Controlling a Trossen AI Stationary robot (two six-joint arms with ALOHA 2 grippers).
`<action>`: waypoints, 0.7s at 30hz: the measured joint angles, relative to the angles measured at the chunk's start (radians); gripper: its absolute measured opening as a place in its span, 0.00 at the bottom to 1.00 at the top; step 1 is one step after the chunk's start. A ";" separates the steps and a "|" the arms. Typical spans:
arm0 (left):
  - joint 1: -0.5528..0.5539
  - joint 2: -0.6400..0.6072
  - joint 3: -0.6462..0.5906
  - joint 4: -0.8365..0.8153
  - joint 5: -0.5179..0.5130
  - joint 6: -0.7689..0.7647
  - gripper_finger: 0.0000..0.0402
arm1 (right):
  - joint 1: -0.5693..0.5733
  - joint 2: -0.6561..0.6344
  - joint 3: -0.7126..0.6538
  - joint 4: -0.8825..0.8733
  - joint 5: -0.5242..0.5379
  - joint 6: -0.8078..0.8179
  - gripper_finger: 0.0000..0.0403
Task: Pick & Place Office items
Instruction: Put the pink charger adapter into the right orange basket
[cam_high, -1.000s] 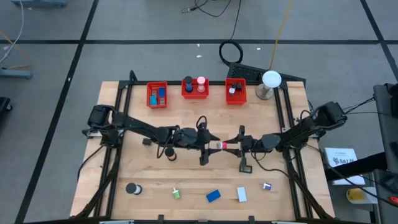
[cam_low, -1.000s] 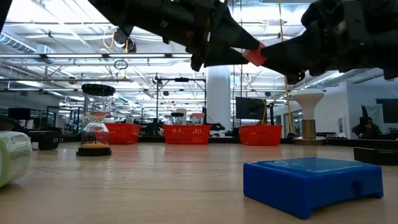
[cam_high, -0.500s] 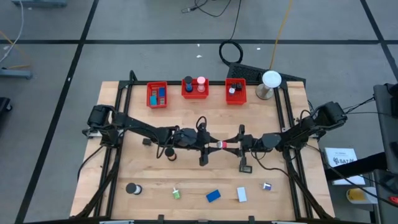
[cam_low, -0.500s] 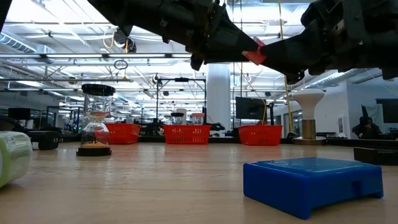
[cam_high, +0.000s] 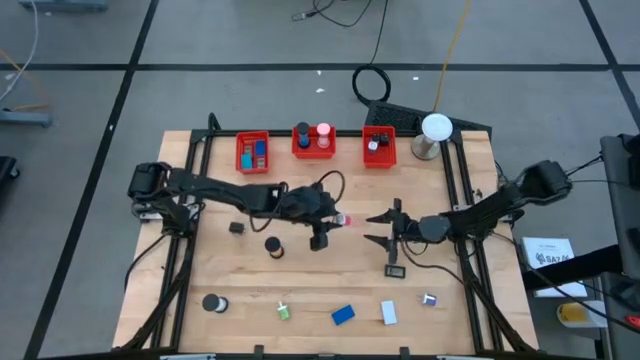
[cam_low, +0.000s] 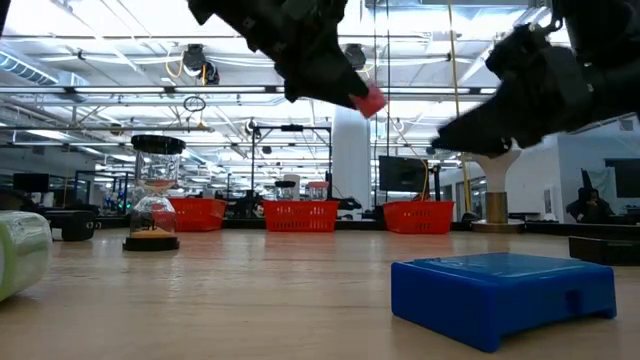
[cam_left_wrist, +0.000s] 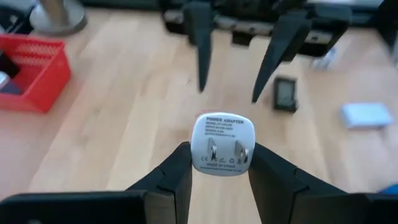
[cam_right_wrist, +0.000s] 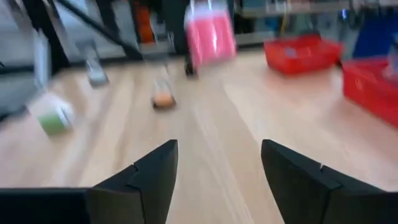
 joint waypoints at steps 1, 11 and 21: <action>0.010 0.005 0.022 -0.050 0.001 0.004 0.32 | 0.000 -0.042 0.000 -0.083 0.002 0.015 0.53; 0.128 0.168 0.210 -0.280 0.050 0.056 0.32 | -0.015 -0.353 0.000 -0.633 0.002 0.122 0.10; 0.170 0.415 0.463 -0.448 0.075 0.143 0.32 | -0.015 -0.446 0.001 -0.763 0.001 0.131 0.03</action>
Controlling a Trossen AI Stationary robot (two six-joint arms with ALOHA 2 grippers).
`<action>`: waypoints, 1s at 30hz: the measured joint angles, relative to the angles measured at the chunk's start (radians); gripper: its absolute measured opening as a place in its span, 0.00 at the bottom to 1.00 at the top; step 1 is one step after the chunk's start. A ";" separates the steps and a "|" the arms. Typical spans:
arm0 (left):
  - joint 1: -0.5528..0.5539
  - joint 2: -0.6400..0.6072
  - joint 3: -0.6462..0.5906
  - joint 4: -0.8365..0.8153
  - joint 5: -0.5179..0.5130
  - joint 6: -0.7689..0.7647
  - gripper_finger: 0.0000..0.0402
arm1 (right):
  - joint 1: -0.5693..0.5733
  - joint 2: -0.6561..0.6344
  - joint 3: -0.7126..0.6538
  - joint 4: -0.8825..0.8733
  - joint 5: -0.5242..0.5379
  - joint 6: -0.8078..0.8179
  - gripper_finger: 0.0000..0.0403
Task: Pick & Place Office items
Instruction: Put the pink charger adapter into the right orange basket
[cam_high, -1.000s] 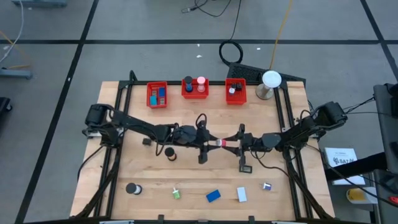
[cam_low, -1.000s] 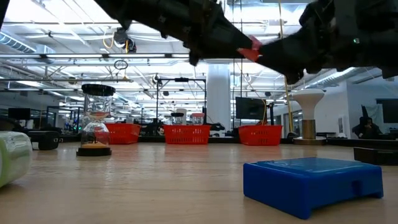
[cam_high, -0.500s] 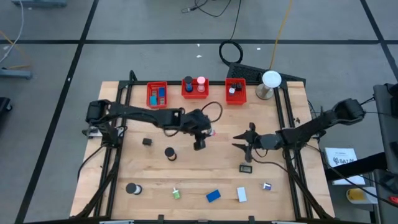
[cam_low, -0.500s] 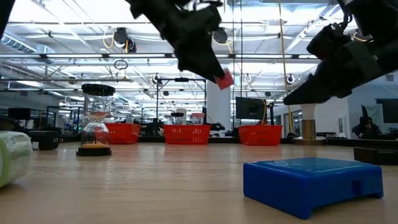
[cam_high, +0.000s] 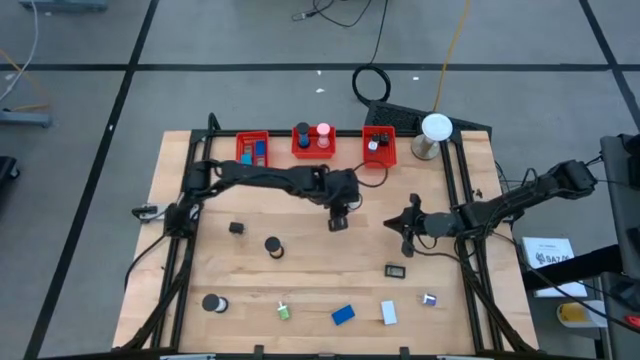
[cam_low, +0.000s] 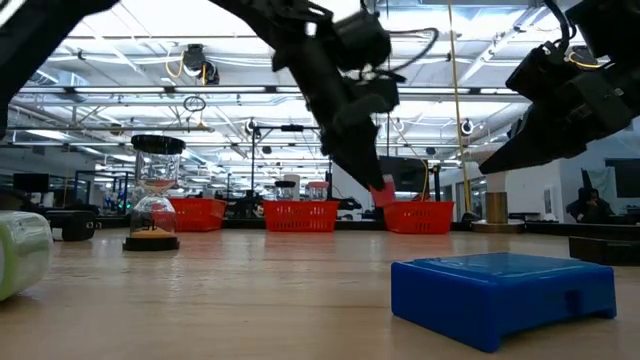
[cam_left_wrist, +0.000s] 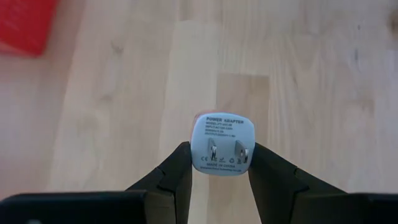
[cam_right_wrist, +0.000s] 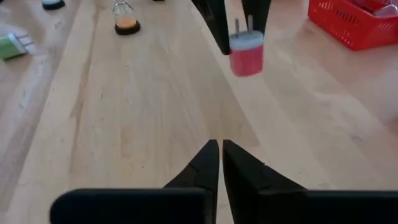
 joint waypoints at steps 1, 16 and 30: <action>0.005 0.017 0.023 -0.008 0.012 0.005 0.32 | 0.000 0.001 0.000 -0.003 -0.001 0.000 0.03; 0.051 0.106 0.110 -0.036 0.034 0.020 0.32 | 0.000 0.004 0.000 -0.029 -0.002 0.006 0.00; 0.054 0.127 0.109 -0.030 0.057 -0.004 0.32 | 0.000 0.004 0.000 -0.028 -0.004 -0.004 0.00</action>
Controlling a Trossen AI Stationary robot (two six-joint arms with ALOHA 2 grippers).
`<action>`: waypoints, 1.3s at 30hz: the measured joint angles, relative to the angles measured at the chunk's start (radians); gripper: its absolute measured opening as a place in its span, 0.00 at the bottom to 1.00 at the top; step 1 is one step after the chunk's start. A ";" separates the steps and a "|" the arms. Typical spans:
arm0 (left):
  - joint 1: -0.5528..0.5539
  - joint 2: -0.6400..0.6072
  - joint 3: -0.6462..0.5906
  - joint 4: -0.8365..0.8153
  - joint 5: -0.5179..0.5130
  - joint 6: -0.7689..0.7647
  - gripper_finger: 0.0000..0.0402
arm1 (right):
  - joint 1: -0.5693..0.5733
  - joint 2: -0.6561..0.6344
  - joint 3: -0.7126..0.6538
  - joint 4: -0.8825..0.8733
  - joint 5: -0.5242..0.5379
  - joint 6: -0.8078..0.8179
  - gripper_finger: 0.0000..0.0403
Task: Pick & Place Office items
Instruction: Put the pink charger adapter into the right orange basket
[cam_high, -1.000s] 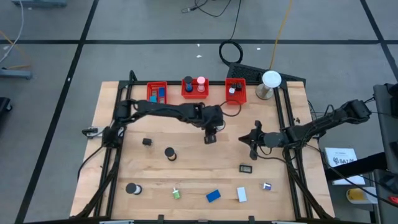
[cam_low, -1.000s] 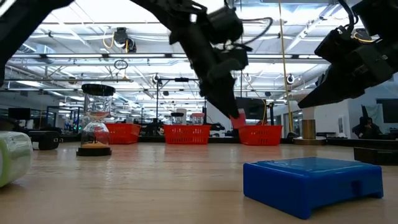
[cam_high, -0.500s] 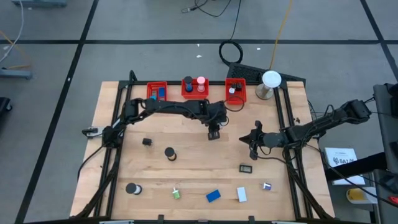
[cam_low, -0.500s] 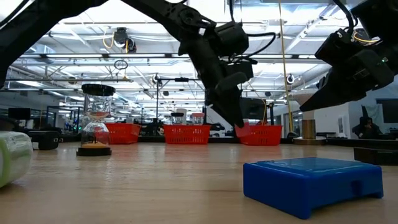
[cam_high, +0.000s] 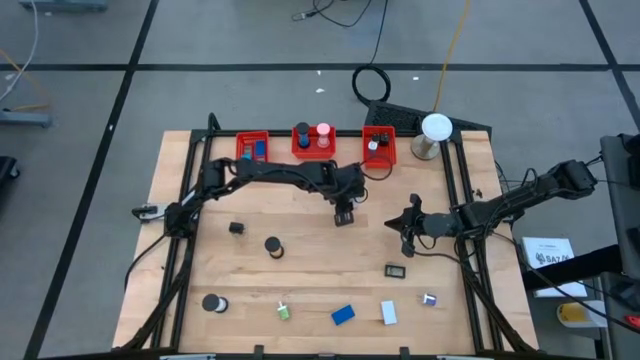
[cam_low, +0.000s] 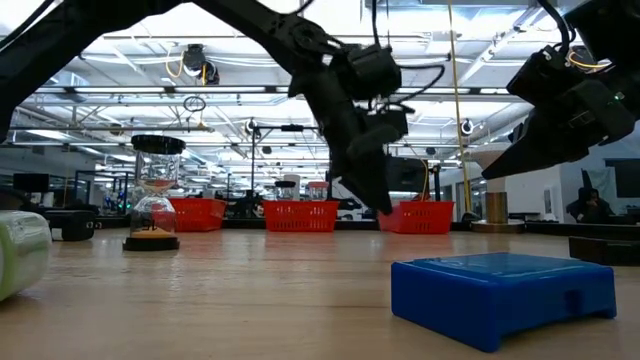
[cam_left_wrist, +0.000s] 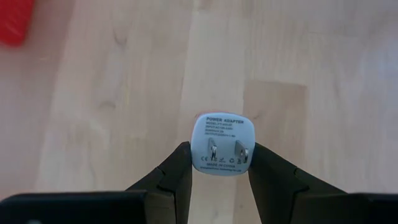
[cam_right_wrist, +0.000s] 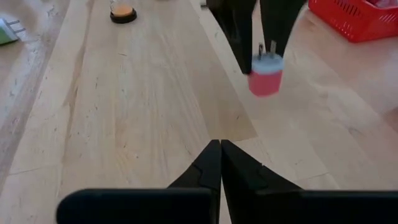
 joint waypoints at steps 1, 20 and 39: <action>0.000 0.003 -0.002 -0.008 0.001 -0.001 0.32 | 0.000 0.000 0.000 0.000 0.000 -0.001 0.00; 0.004 0.004 -0.002 -0.004 -0.001 0.001 0.51 | 0.000 0.000 0.000 -0.002 -0.001 -0.008 0.00; -0.061 -0.442 -0.573 0.573 -0.055 -0.015 0.03 | -0.001 0.000 0.000 -0.033 0.001 -0.010 0.00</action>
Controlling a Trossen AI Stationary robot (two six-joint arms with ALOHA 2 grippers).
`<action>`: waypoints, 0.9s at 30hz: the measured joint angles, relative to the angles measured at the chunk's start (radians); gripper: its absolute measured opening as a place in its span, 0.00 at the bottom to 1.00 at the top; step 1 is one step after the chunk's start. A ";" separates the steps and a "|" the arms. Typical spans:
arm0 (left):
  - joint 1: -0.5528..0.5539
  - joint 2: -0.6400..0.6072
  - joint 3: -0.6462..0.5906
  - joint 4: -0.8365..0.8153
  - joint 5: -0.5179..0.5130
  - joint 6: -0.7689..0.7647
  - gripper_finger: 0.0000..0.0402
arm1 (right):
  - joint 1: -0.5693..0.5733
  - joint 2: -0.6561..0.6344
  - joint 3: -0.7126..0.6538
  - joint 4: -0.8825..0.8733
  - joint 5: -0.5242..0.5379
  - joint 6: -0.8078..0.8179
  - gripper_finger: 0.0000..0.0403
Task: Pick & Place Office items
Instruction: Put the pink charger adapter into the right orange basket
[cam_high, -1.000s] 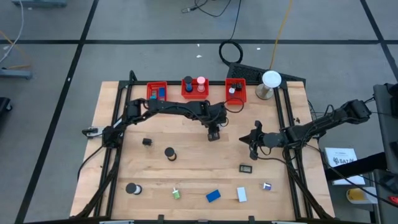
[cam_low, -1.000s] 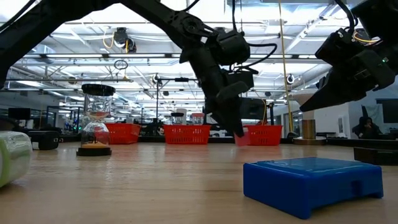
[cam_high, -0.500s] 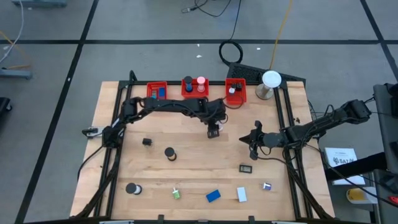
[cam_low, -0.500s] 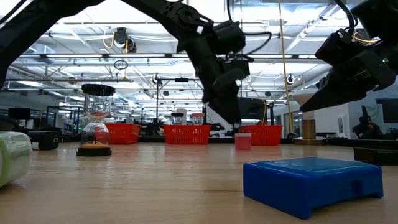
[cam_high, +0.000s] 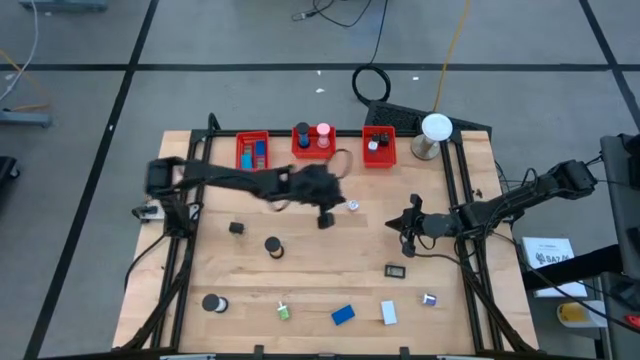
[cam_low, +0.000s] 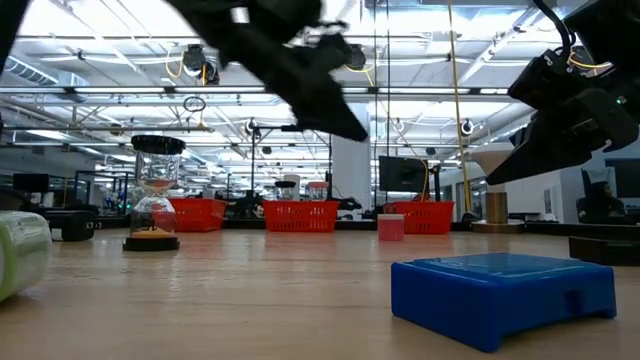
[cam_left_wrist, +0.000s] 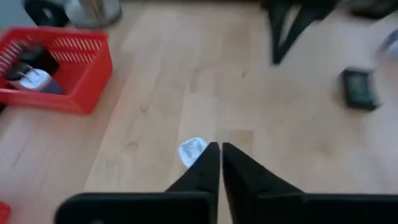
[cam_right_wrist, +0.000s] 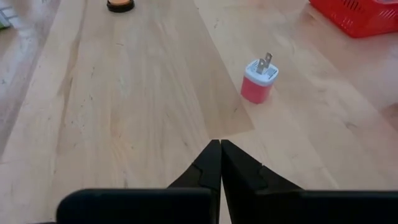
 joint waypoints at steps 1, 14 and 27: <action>-0.007 -0.046 -0.077 0.076 0.000 -0.019 0.01 | -0.004 0.000 0.000 -0.004 0.000 0.003 0.00; -0.136 -0.559 -0.822 0.742 -0.161 -0.143 0.07 | -0.127 0.000 0.000 -0.003 -0.030 0.017 0.00; -0.162 -0.814 -1.023 0.783 -0.183 -0.153 0.01 | -0.291 0.001 0.058 -0.033 -0.204 -0.036 0.03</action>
